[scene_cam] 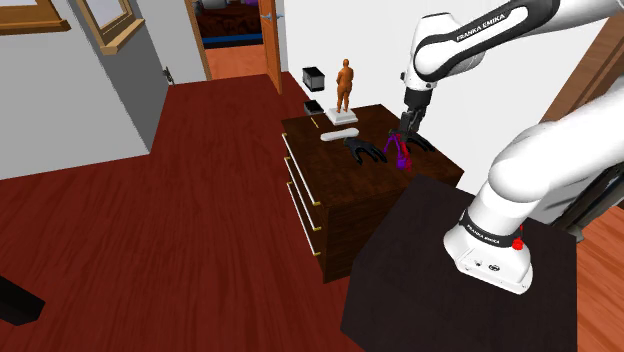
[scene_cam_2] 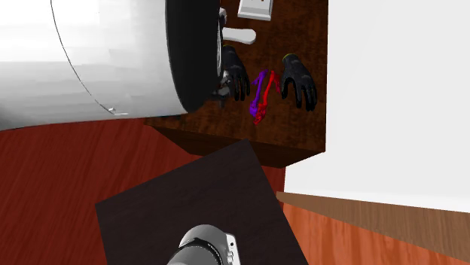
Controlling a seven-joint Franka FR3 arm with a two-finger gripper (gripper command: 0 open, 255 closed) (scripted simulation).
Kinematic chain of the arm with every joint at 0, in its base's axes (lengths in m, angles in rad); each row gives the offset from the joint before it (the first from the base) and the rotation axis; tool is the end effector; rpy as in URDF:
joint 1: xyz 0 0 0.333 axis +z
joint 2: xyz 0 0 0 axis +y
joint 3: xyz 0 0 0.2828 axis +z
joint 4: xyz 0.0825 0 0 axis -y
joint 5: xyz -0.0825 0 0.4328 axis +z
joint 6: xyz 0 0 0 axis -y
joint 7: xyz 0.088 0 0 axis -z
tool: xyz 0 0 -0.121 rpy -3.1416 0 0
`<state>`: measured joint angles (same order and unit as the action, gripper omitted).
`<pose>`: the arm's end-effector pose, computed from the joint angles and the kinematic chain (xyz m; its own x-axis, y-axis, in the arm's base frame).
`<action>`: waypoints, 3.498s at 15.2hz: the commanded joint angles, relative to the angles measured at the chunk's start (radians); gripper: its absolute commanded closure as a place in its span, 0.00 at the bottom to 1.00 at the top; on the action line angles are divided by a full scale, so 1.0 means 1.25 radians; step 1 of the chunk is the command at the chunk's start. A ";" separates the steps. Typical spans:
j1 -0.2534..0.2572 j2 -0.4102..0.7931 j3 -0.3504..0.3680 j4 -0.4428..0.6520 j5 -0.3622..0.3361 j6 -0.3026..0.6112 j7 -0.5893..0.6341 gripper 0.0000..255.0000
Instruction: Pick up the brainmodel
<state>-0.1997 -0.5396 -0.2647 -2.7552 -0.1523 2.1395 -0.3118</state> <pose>0.3622 -0.1681 0.2901 0.9969 -0.0210 -0.0761 -0.0241 -0.9989 -0.0394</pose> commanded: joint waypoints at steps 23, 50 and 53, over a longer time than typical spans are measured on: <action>-0.173 0.732 -0.036 0.224 0.564 0.563 -0.618 0.00; -0.116 0.654 -0.111 0.202 0.473 0.510 -0.546 1.00; -0.094 0.616 -0.142 0.194 0.425 0.484 -0.509 1.00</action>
<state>-0.3237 0.2434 -0.4312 -2.5114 0.3962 2.7549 -0.9609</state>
